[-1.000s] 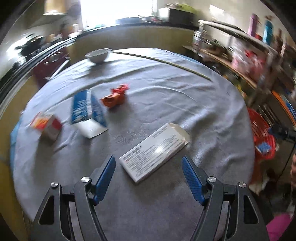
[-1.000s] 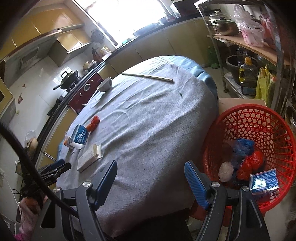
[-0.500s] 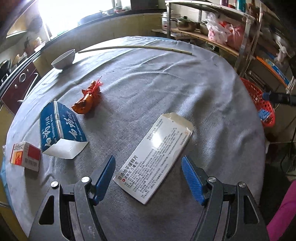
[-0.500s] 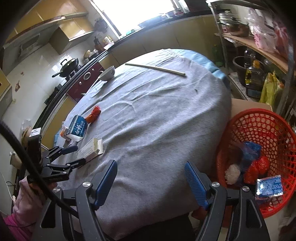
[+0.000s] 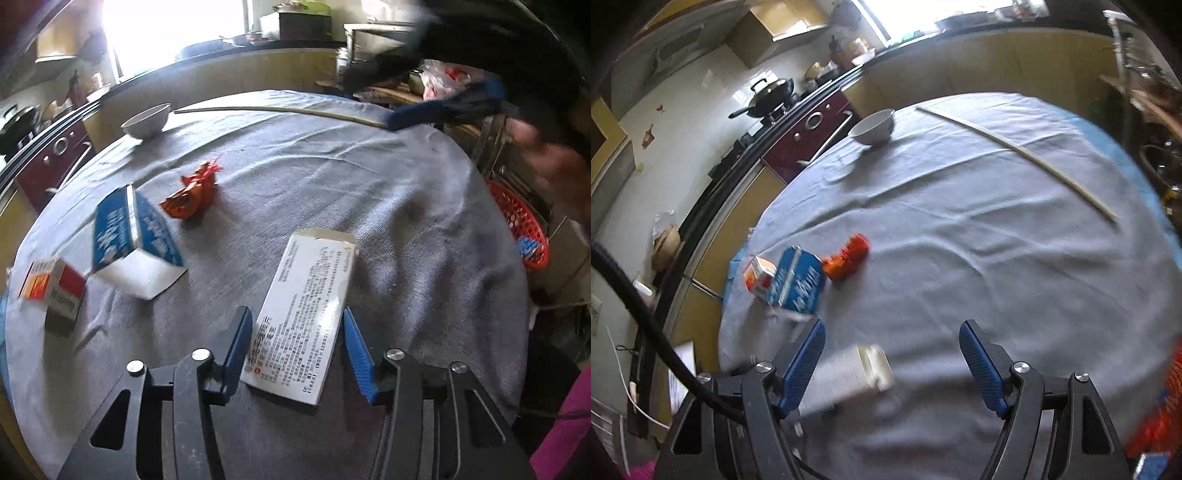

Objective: Collect trash
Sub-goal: 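Grasp the white medicine envelope with the left tool while the right tool reaches for the orange wrapper, then grasp the orange candy wrapper with the right tool while the left tool holds the envelope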

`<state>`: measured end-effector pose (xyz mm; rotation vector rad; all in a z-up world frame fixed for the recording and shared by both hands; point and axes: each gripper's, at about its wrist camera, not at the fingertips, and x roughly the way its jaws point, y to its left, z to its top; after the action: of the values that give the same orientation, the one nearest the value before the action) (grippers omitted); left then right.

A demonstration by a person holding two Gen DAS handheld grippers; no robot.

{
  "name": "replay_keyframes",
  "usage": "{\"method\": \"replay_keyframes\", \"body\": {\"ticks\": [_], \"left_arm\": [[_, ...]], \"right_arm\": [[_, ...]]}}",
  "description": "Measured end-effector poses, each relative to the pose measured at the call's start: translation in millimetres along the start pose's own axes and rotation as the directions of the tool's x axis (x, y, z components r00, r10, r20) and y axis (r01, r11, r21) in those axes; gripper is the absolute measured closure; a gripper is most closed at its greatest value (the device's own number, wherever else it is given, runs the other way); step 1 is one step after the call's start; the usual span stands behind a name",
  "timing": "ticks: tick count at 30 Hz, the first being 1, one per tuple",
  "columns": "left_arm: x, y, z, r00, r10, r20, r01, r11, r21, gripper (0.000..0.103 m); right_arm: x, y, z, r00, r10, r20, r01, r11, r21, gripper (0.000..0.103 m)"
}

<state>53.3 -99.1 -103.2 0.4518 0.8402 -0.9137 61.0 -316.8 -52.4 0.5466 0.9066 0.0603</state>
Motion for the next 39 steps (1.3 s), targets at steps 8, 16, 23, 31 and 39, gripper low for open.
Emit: {"method": "replay_keyframes", "body": {"ticks": [8,16,23,31,39], "left_arm": [[-32.2,20.3,-29.2,1.0,0.031,-0.005,-0.032,0.993,-0.114,0.078],[-44.0,44.3,-40.8,1.0,-0.003,0.008,0.005,0.981,-0.196,0.073],[-49.1,52.5,-31.7,0.998,-0.03,0.047,0.04,0.974,-0.224,0.036],[-17.6,48.9,-21.2,1.0,-0.023,-0.02,0.018,0.974,-0.224,0.035],[0.5,43.3,-15.5,0.999,-0.005,-0.05,-0.007,0.971,-0.237,0.051]], "right_arm": [[95.1,29.9,54.4,0.993,0.053,-0.108,-0.043,0.994,0.098,0.03],[165.7,38.9,72.8,0.977,0.003,-0.215,0.039,0.981,0.19,0.05],[183.4,57.6,73.7,0.971,-0.084,-0.225,0.106,0.991,0.085,0.072],[119.1,34.6,57.7,0.992,-0.077,-0.101,0.081,0.996,0.038,0.074],[30.7,8.8,18.7,0.999,-0.026,0.029,0.026,1.0,-0.004,0.074]]}}
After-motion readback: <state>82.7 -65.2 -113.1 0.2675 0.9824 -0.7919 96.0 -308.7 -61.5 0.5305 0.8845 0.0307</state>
